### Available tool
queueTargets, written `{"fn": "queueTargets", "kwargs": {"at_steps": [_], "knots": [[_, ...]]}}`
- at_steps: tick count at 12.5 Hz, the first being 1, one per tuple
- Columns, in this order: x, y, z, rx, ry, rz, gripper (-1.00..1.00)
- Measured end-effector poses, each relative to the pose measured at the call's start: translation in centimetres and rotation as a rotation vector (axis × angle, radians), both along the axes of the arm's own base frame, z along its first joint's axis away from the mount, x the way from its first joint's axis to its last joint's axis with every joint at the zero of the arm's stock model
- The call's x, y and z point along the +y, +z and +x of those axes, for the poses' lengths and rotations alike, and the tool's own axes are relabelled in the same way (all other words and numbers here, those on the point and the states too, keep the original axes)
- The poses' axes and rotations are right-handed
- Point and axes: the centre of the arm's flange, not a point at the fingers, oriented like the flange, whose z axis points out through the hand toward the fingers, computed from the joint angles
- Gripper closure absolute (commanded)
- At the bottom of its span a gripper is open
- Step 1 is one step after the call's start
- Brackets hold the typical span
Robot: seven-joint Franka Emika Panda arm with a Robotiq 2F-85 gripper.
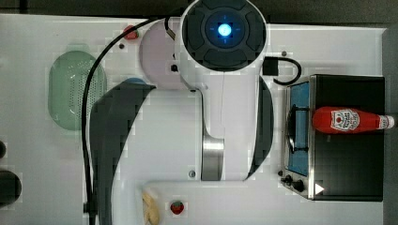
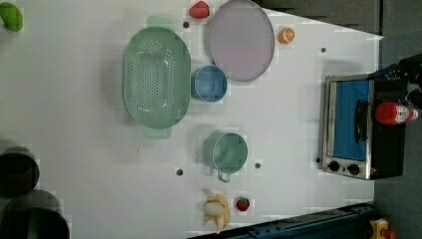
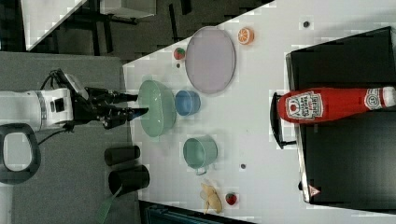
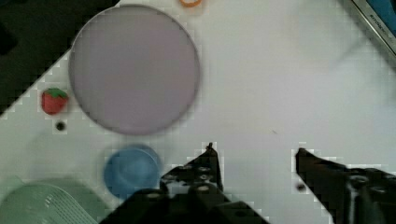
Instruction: Pick Ketchup from oven and place it on table.
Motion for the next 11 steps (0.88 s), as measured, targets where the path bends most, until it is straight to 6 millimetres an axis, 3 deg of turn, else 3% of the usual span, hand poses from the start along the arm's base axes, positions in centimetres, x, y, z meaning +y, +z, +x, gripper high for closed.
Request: {"fn": "queueTargets", "kwargs": {"at_steps": [1, 3, 5, 7, 9, 11], "knots": [[-0.2, -0.1, -2.4, 0.065, -0.012, 0.002, -0.58], [-1.6, 2.9, -7.4, 0.113, -0.049, 0.009, -0.99], [-2.6, 8.5, -10.2, 0.010, -0.069, 0.017, -1.00], [-4.3, 13.2, -11.5, -0.123, -0.099, 0.009, -1.00], [-6.8, 14.0, -10.9, -0.199, -0.143, -0.001, -1.00], [-10.6, 10.9, -9.7, -0.143, -0.211, 0.006, -1.00]]}}
